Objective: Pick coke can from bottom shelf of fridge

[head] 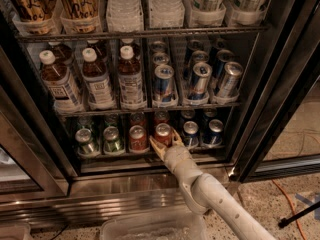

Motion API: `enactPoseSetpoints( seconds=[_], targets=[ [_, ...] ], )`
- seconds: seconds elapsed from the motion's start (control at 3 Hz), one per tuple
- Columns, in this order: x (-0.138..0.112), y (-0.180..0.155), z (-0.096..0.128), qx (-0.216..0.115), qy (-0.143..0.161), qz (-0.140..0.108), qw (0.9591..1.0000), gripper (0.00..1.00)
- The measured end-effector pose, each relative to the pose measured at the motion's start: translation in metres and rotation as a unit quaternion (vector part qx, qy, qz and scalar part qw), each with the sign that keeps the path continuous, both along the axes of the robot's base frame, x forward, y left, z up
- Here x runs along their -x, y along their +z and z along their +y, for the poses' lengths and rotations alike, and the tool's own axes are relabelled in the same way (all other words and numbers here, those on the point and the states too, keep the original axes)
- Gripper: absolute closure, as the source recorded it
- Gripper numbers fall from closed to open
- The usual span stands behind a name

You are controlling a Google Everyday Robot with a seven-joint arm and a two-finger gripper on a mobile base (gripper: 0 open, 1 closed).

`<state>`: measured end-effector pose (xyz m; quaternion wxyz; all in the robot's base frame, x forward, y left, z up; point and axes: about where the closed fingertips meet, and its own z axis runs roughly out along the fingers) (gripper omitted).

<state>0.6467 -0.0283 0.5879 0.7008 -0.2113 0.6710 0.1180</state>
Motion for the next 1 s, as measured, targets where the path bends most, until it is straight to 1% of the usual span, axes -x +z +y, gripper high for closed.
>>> enactPoseSetpoints(
  seconds=[0.33,0.67,1.0],
  targets=[
    [0.000,0.000,0.000,0.000,0.000,0.000,1.0000,0.90],
    [0.002,0.008,0.000,-0.002,0.001,-0.004,1.0000,1.00],
    [0.006,0.023,-0.002,-0.002,0.003,-0.013,0.9999,1.00]
  ],
)
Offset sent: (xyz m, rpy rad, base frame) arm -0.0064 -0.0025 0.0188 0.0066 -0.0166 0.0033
